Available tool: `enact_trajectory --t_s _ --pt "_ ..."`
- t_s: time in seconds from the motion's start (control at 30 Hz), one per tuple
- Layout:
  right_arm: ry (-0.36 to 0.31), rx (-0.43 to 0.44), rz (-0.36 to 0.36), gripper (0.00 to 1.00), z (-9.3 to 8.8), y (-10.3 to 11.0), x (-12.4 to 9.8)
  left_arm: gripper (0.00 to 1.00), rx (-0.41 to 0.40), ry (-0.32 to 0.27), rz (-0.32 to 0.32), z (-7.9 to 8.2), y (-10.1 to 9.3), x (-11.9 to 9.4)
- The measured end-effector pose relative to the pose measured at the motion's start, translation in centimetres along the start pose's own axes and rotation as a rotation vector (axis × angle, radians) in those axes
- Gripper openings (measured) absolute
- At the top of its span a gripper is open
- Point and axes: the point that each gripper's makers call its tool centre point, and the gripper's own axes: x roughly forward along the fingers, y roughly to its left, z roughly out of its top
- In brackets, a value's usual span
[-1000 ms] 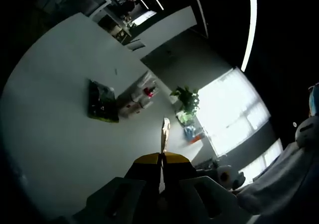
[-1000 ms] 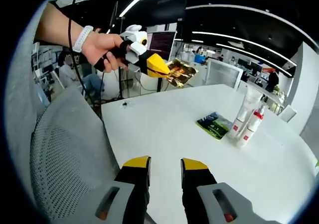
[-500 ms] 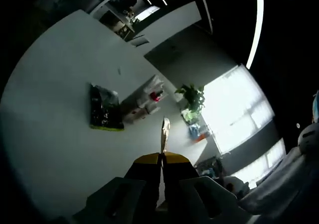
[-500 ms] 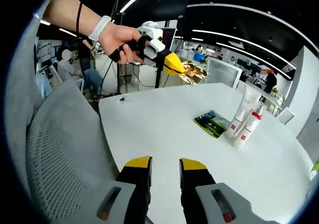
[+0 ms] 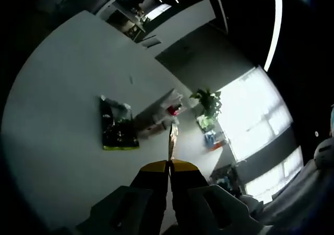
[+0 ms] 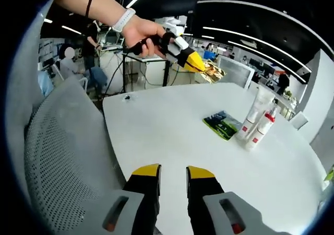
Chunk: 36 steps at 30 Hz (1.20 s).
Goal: Arrange the skincare products in the storage area until every visible bottle or jar stands upright without overlapping.
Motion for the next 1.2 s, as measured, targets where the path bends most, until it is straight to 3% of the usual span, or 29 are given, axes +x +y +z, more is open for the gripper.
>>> enact_trajectory --t_s 0.3,0.63,1.2 --pt "0.017 -0.011 0.005 0.11 -0.3 0.1 0.1 0.0 -0.003 -0.02 0.021 2.8 1.4 0.6" --pt "0.032 -0.013 0.009 0.1 -0.6 0.1 0.3 0.0 0.026 0.019 0.053 4.6 3.3 1.7" --pt "0.035 0.004 0.02 0.09 -0.5 0.1 0.4 0.0 0.009 0.008 0.075 7.8 5.0 3.8"
